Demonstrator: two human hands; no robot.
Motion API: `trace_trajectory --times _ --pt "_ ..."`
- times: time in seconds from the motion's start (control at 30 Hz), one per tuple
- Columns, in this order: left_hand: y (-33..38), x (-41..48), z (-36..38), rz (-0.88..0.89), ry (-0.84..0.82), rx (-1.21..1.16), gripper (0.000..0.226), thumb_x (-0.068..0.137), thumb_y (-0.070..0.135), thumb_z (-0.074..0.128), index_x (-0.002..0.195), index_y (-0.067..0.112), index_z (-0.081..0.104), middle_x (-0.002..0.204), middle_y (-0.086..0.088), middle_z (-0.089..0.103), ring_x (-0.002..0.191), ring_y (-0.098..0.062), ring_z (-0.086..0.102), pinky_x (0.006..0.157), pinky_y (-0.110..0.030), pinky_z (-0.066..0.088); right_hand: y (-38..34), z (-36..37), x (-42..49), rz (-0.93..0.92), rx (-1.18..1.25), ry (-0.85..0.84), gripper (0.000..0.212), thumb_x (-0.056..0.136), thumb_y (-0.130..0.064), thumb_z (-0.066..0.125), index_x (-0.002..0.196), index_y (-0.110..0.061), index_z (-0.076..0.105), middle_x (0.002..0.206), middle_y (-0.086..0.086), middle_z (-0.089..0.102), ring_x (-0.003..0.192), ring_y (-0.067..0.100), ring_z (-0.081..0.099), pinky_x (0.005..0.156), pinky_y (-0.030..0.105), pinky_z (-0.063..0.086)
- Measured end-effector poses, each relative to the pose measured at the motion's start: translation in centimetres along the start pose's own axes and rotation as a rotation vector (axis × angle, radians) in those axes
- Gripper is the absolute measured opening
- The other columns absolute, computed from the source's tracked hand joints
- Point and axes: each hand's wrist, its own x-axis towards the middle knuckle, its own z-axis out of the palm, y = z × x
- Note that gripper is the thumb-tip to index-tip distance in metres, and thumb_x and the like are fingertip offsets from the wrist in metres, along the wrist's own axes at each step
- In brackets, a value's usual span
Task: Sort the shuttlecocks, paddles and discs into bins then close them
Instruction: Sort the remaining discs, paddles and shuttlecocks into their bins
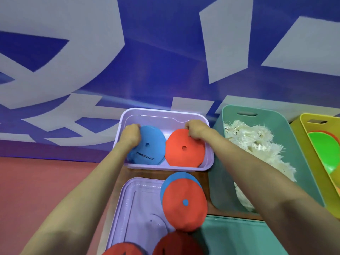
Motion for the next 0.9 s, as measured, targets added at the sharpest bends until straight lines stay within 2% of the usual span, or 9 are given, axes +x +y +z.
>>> trace_trajectory --times 0.13,0.2,0.27,0.33,0.4,0.53,0.67,0.8,0.9 --pt "0.3 0.0 1.2 0.081 0.028 0.278 0.044 0.086 -0.005 0.041 0.130 -0.003 0.038 0.133 -0.023 0.037 0.122 -0.039 0.037 0.101 -0.041 0.033 0.2 1.8 0.7 0.014 -0.080 0.107 0.034 0.089 0.000 0.037 0.119 -0.002 0.052 0.126 0.018 0.053 0.116 0.034 0.051 0.091 0.040 0.044" --pt "0.8 -0.3 1.5 0.111 0.028 0.285 0.054 0.087 -0.004 0.043 0.139 0.002 0.030 0.140 -0.020 0.031 0.128 -0.037 0.030 0.101 -0.040 0.033 0.2 2.2 0.6 0.014 -0.119 0.082 0.042 0.090 -0.003 0.037 0.132 -0.007 0.043 0.134 0.018 0.045 0.123 0.035 0.045 0.096 0.043 0.041" --pt "1.2 -0.7 1.4 0.123 -0.039 0.246 0.058 0.088 0.003 0.050 0.143 0.007 0.032 0.142 -0.018 0.033 0.130 -0.036 0.031 0.101 -0.042 0.035 0.2 2.1 0.1 0.010 -0.146 0.010 0.049 0.091 -0.006 0.039 0.139 -0.011 0.037 0.138 0.017 0.040 0.127 0.036 0.040 0.099 0.044 0.039" --pt "1.8 -1.7 1.2 0.152 -0.068 0.224 0.055 0.088 0.008 0.054 0.141 0.010 0.038 0.142 -0.015 0.036 0.130 -0.034 0.033 0.103 -0.041 0.034 0.1 1.8 -0.8 -0.005 -0.160 -0.016 0.050 0.091 -0.008 0.043 0.141 -0.013 0.036 0.138 0.016 0.038 0.128 0.036 0.037 0.099 0.045 0.038" --pt "2.7 -3.5 1.1 0.210 -0.016 0.187 0.052 0.089 0.011 0.055 0.139 0.010 0.041 0.142 -0.014 0.037 0.130 -0.033 0.035 0.105 -0.037 0.030 -0.3 1.4 -2.3 -0.032 -0.120 0.051 0.054 0.089 -0.010 0.049 0.141 -0.014 0.035 0.139 0.015 0.038 0.128 0.035 0.036 0.101 0.044 0.037" --pt "4.1 -9.4 1.2 0.324 0.188 -0.005 0.046 0.089 0.007 0.054 0.134 0.008 0.045 0.141 -0.013 0.038 0.131 -0.030 0.035 0.105 -0.034 0.028 -1.1 1.0 -7.5 -0.111 0.017 0.260 0.058 0.087 -0.019 0.057 0.141 -0.014 0.036 0.143 0.012 0.038 0.132 0.032 0.033 0.106 0.041 0.033" --pt "4.4 -16.5 2.8 0.436 0.422 -0.236 0.040 0.086 0.007 0.053 0.126 0.002 0.050 0.123 -0.017 0.050 0.114 -0.035 0.048 0.094 -0.043 0.041 -1.6 2.4 -14.0 -0.181 0.069 0.413 0.055 0.088 -0.022 0.058 0.139 -0.013 0.038 0.136 0.011 0.044 0.125 0.032 0.039 0.104 0.040 0.034" --pt "3.5 -20.9 5.9 0.430 0.402 -0.375 0.042 0.082 0.011 0.050 0.122 -0.001 0.048 0.115 -0.014 0.053 0.105 -0.030 0.051 0.086 -0.034 0.042 -2.1 5.2 -19.0 -0.290 0.084 0.550 0.048 0.088 -0.012 0.055 0.135 -0.009 0.044 0.127 0.012 0.052 0.117 0.032 0.047 0.099 0.040 0.038" --pt "2.4 -22.4 8.0 0.353 0.338 -0.400 0.037 0.083 0.001 0.057 0.119 -0.003 0.048 0.112 -0.017 0.051 0.103 -0.032 0.050 0.082 -0.031 0.040 -2.7 8.4 -21.3 -0.346 0.116 0.610 0.042 0.080 -0.005 0.060 0.122 -0.005 0.056 0.111 0.013 0.062 0.100 0.033 0.059 0.084 0.038 0.049"
